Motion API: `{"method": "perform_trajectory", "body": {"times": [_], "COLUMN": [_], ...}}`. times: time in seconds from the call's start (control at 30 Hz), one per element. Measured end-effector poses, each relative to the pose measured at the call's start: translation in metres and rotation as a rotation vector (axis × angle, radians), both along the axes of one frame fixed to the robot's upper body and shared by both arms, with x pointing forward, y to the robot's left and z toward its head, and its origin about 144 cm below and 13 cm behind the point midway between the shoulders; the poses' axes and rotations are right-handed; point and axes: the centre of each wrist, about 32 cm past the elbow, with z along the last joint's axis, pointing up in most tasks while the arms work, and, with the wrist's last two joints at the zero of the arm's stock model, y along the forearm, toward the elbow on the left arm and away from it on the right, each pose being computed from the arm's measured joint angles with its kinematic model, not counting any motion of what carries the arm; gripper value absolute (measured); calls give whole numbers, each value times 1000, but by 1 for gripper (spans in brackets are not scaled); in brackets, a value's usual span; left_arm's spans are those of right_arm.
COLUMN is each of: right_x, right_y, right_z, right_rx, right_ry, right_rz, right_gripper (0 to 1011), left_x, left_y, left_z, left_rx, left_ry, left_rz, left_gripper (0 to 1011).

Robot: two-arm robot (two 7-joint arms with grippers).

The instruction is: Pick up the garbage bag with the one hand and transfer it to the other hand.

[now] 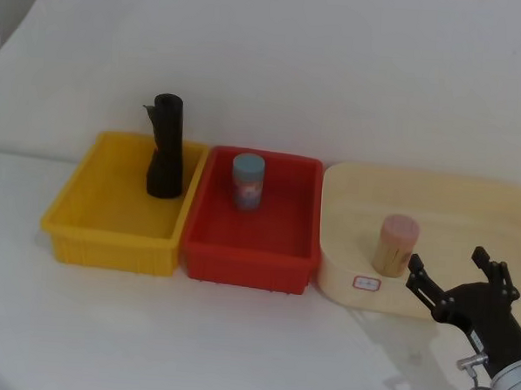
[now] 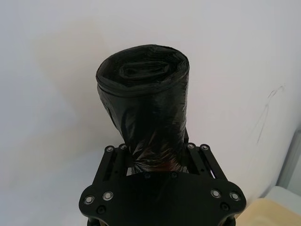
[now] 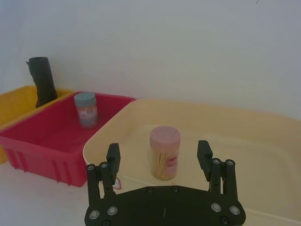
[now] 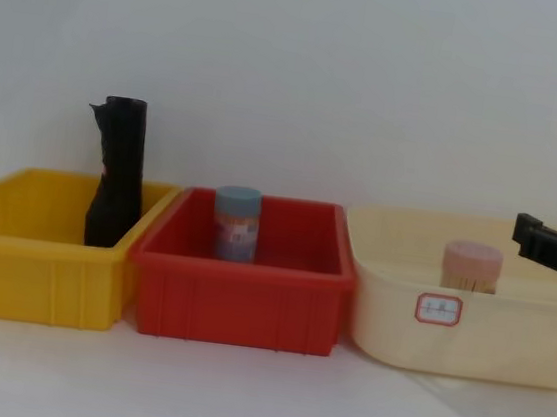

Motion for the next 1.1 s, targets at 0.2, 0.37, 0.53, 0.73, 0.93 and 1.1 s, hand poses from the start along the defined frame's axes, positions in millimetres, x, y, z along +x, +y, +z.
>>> {"method": "perform_trajectory", "body": {"times": [0.2,0.37,0.53,0.73,0.93,1.1], "right_x": [0,0,0,0,0,0], "right_y": [0,0,0,0,0,0], "right_z": [0,0,0,0,0,0], "right_rx": [0,0,0,0,0,0], "right_ry": [0,0,0,0,0,0], "right_rz": [0,0,0,0,0,0], "right_gripper": [1001,1001,1001,1001,1001,1001], "left_x": [0,0,-1,-4,-7,-11], "left_y": [1,2,2,2,2,1], "left_z": [-13,-28,-41,-60,-75,-90], "left_rx": [14,30,43,65,81,98], "left_ry": [3,8,12,17,21,23], "left_rz": [21,45,64,93,113,134], "left_gripper": [486,486,486,486,486,486]}}
